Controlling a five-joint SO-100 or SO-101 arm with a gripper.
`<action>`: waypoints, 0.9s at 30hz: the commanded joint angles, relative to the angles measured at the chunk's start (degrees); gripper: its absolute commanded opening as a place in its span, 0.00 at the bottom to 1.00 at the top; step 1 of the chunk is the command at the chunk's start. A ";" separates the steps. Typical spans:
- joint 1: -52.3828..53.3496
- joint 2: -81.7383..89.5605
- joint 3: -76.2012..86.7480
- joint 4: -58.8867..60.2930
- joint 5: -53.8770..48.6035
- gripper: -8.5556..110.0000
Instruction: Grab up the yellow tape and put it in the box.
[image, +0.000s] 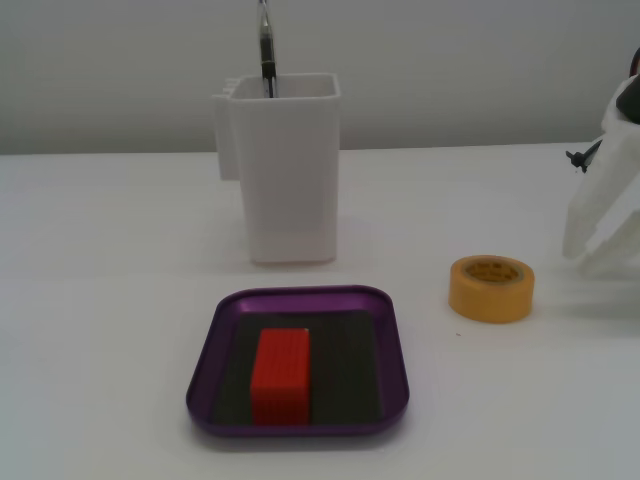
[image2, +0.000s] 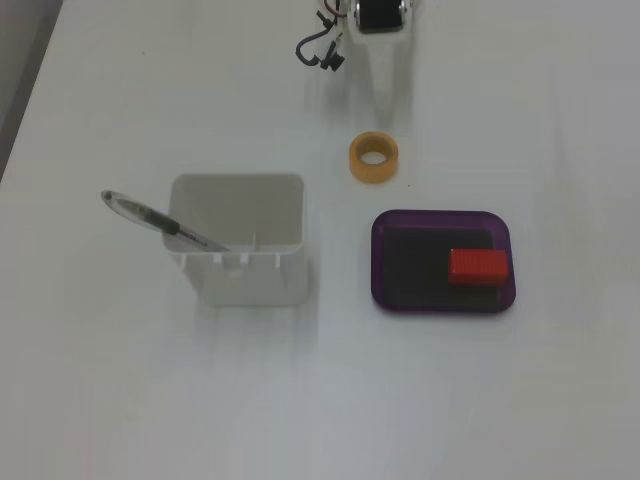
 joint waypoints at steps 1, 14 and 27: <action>-0.35 5.62 0.62 0.26 -0.62 0.07; -0.35 5.62 0.62 0.26 -0.62 0.07; 0.53 5.36 -4.48 0.18 -0.18 0.07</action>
